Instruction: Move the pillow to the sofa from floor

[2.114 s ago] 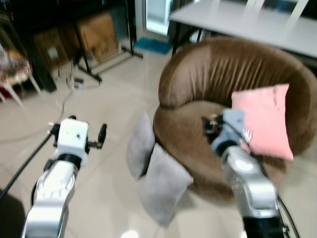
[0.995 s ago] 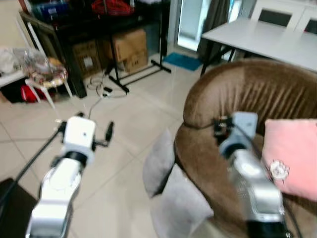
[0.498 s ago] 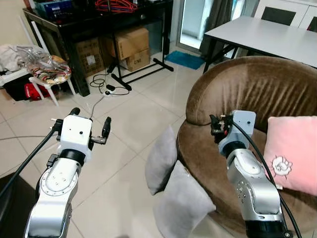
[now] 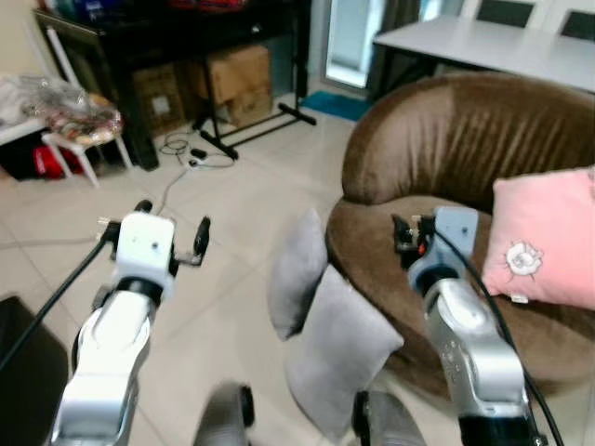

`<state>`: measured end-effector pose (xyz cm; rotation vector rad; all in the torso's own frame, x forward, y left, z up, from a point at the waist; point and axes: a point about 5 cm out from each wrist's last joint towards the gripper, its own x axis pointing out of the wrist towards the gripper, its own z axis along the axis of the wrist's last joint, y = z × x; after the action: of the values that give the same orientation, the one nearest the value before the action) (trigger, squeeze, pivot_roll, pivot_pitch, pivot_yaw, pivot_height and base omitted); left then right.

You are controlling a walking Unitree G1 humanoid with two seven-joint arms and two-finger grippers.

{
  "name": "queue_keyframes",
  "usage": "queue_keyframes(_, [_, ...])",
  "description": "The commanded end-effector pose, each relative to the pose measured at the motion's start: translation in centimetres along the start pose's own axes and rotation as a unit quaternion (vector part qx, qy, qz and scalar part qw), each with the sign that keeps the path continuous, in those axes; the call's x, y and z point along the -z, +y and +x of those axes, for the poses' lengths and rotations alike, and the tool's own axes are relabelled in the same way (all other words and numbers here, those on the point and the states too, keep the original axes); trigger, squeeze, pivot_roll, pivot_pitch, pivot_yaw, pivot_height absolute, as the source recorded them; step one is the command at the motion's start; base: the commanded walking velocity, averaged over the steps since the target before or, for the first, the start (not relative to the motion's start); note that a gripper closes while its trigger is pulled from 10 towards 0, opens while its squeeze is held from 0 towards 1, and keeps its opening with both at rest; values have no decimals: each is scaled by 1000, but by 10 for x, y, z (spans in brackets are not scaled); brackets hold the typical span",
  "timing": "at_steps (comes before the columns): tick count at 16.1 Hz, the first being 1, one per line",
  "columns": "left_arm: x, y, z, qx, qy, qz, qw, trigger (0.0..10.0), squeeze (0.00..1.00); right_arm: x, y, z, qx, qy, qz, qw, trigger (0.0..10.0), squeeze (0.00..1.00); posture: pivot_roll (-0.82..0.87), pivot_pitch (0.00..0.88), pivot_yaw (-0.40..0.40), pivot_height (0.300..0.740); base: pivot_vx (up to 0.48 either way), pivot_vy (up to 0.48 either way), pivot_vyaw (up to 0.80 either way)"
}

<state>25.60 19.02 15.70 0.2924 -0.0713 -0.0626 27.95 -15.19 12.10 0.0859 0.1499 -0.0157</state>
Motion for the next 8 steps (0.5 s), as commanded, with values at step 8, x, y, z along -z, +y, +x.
queue_keyframes(8, [10,2,-5,-7,22,-11,1000,10000,0,-8,7,5,-16,-16,-24,999,10000,0,-32,0,-3,618,98,0,0])
